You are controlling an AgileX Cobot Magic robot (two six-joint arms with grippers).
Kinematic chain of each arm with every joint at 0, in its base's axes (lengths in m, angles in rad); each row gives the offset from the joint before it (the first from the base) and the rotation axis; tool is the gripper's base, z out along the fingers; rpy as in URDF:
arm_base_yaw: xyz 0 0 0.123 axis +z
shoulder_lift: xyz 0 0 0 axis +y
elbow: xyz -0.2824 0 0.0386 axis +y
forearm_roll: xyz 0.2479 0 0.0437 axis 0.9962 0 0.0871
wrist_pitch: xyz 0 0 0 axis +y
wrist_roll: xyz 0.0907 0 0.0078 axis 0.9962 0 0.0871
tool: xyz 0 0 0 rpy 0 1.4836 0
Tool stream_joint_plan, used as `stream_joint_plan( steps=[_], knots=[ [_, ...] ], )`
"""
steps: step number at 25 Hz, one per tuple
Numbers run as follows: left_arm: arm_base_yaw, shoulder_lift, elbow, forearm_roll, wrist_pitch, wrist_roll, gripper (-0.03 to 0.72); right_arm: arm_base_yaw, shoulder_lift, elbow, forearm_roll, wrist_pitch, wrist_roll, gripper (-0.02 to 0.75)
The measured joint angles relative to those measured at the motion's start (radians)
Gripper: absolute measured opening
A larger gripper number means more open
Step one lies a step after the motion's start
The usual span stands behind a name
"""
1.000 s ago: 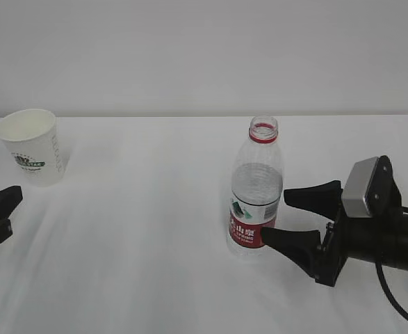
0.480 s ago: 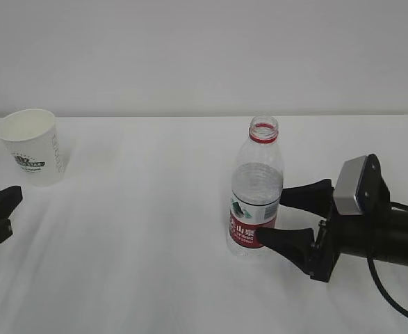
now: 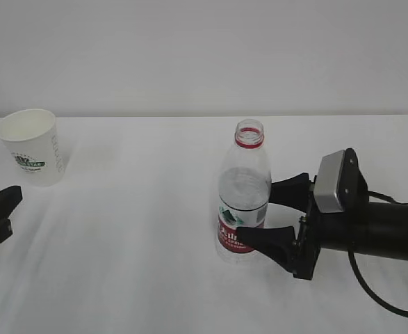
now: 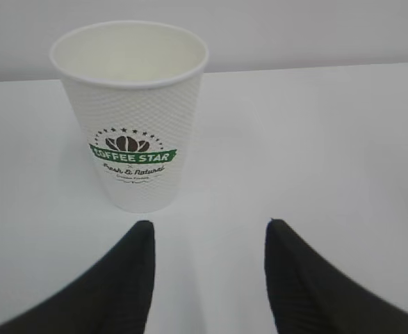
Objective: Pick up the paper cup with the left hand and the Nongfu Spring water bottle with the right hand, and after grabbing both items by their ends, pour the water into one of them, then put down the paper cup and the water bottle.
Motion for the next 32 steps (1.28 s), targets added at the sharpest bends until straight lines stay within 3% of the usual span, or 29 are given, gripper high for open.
stream_joint_plan(
  steps=[18, 23, 32],
  knots=[
    [0.0, 0.0, 0.0, 0.0, 0.0, 0.0, 0.372, 0.011, 0.043, -0.033, 0.008, 0.0, 0.008, 0.661],
    [0.0, 0.0, 0.0, 0.0, 0.0, 0.0, 0.372, 0.069, 0.043, -0.045, 0.016, 0.0, 0.01, 0.661],
    [0.0, 0.0, 0.0, 0.0, 0.0, 0.0, 0.372, 0.094, 0.087, -0.076, 0.031, 0.0, 0.011, 0.661]
  ],
)
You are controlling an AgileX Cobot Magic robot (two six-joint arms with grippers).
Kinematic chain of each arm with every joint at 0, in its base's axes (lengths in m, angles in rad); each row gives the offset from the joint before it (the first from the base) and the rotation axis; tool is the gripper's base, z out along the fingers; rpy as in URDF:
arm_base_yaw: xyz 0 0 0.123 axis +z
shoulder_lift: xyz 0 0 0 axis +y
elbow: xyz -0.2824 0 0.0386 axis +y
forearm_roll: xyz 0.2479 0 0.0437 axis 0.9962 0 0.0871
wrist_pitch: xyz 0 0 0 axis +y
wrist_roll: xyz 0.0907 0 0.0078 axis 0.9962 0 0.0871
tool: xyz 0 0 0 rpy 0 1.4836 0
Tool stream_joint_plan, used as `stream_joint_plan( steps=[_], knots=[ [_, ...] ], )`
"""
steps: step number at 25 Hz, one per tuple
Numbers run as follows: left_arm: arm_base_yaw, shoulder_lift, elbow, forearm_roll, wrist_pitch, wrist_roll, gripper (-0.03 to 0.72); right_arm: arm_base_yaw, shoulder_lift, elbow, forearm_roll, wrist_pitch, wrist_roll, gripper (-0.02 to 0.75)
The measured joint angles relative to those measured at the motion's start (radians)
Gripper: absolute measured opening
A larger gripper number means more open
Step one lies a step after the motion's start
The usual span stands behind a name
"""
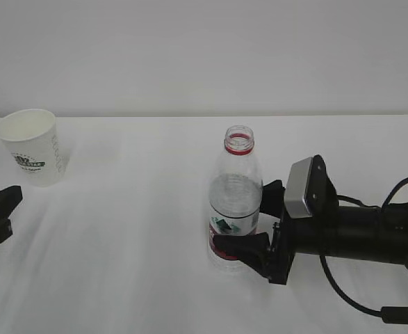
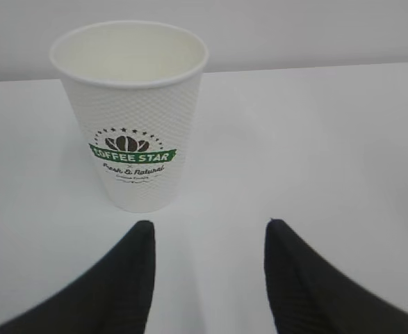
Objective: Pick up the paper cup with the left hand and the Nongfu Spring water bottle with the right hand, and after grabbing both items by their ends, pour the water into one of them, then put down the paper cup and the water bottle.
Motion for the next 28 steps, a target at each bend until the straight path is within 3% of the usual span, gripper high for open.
stream_joint_plan(
  steps=[28],
  knots=[
    [0.0, 0.0, 0.0, 0.0, 0.0, 0.0, 0.372, 0.032, 0.012, -0.067, 0.032, 0.0, 0.022, 0.633]
  ],
)
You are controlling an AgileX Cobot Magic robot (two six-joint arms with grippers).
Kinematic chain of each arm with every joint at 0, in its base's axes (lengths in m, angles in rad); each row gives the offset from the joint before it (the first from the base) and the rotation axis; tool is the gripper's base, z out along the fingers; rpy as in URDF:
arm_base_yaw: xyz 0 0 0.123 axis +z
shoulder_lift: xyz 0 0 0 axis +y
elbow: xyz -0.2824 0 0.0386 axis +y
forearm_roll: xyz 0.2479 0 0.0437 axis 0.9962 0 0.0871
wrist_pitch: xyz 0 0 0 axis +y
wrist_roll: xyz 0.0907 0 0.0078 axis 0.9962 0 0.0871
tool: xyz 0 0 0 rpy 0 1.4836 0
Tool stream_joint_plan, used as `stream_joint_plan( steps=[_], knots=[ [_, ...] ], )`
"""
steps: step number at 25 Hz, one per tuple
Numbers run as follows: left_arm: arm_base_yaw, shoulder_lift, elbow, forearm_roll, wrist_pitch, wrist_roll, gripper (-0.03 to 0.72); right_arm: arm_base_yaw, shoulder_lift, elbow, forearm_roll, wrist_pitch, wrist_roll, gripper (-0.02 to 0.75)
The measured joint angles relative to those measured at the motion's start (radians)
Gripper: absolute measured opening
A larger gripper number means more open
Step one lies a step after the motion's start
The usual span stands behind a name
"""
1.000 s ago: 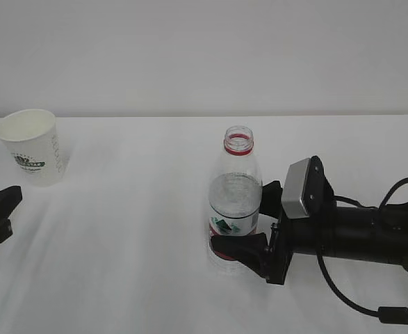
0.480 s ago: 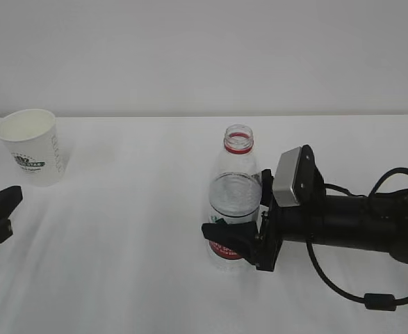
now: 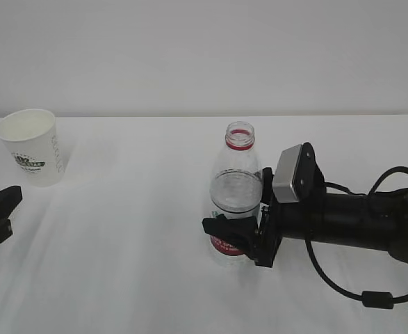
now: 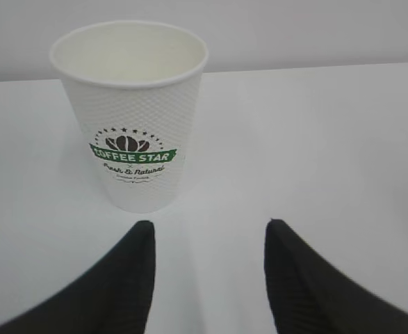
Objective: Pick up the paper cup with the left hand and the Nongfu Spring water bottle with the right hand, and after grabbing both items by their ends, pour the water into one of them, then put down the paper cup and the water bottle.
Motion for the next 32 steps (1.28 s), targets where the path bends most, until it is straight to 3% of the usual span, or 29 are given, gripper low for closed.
stream_joint_plan(
  steps=[10, 32],
  knots=[
    [0.0, 0.0, 0.0, 0.0, 0.0, 0.0, 0.372, 0.0, 0.0, 0.0, 0.035, 0.0, 0.0, 0.545],
    [0.0, 0.0, 0.0, 0.0, 0.0, 0.0, 0.372, 0.0, 0.0, 0.0, 0.039, 0.0, 0.0, 0.503]
  ],
)
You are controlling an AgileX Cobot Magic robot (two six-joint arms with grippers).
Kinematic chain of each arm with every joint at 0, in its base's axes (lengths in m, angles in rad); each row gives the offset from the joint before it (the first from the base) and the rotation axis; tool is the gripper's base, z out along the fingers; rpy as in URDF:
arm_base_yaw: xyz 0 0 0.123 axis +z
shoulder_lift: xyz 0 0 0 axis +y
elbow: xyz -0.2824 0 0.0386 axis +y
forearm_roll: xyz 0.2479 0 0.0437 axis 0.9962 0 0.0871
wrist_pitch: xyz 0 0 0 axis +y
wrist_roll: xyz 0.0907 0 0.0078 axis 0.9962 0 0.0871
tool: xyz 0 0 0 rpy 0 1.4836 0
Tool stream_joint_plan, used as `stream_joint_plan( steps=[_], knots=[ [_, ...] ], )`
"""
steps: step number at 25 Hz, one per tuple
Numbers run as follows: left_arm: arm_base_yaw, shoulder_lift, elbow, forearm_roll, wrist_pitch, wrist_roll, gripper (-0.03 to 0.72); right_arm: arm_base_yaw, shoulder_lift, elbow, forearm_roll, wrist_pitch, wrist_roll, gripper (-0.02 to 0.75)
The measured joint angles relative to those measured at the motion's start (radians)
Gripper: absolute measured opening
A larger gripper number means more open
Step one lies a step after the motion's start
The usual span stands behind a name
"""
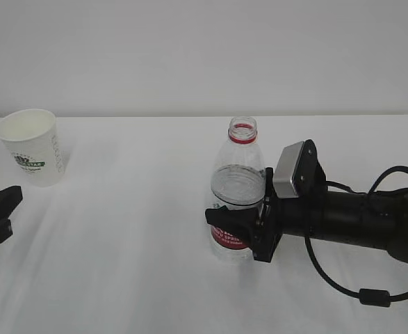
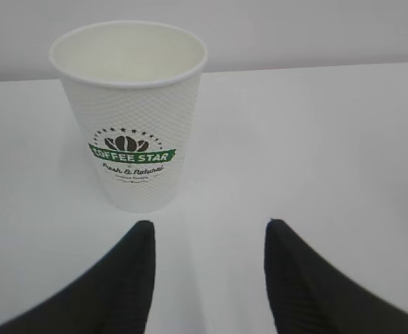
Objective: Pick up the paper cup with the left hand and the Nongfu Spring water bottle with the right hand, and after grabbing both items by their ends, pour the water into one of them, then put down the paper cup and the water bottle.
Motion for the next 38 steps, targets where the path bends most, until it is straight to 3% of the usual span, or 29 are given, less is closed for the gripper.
stream_joint_plan(
  steps=[4, 24, 38],
  knots=[
    [0.0, 0.0, 0.0, 0.0, 0.0, 0.0, 0.372, 0.0, 0.0, 0.0, 0.007, 0.0, 0.0, 0.503],
    [0.0, 0.0, 0.0, 0.0, 0.0, 0.0, 0.372, 0.0, 0.0, 0.0, 0.263, 0.029, 0.0, 0.502],
    [0.0, 0.0, 0.0, 0.0, 0.0, 0.0, 0.372, 0.0, -0.08, 0.202, 0.65, -0.006, -0.132, 0.5]
  ],
)
